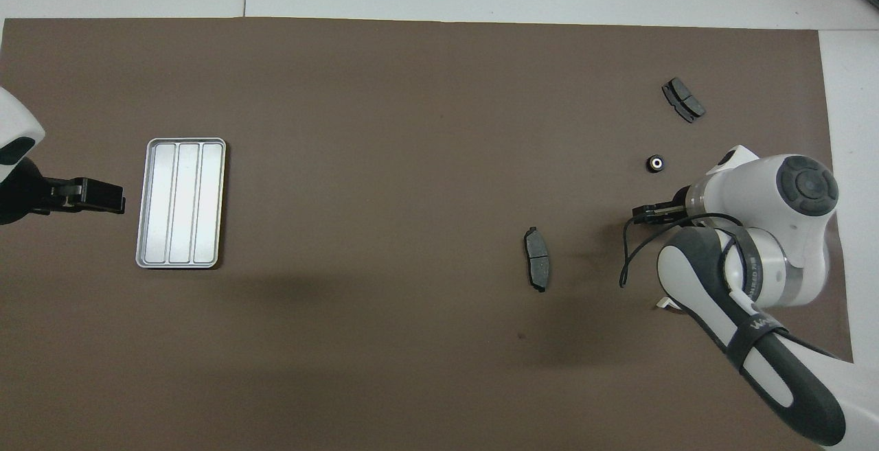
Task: Place bearing gear from tray to pile
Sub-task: 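Lower the gear beside the other two and open the right gripper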
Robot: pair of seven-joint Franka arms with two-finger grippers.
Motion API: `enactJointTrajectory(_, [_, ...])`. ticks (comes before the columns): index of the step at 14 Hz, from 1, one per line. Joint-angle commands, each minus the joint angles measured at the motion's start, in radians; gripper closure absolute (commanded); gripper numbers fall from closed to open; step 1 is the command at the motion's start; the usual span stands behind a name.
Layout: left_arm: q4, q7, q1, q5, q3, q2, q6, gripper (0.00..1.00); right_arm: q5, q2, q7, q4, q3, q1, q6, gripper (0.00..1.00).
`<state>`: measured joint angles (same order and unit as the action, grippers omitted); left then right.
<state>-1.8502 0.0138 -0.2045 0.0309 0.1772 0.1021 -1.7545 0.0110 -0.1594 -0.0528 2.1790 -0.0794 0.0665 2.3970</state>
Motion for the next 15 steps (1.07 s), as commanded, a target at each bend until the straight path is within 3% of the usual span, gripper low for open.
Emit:
enactJointTrajectory(1, [-0.038, -0.005, -0.013, 0.021, 0.004, 0.034, -0.025, 0.0, -0.031, 0.018, -0.022, -0.099, -0.006, -0.02, -0.112, 0.0])
enactJointTrajectory(11, [-0.038, -0.005, -0.012, 0.021, 0.004, 0.033, -0.025, 0.0, 0.001, 0.02, 0.107, -0.523, -0.01, -0.042, -0.543, 0.0])
enactJointTrajectory(15, [-0.04, -0.006, -0.012, 0.021, 0.004, 0.034, -0.026, 0.0, 0.023, 0.079, 0.132, -0.556, -0.013, -0.043, -0.63, 0.0])
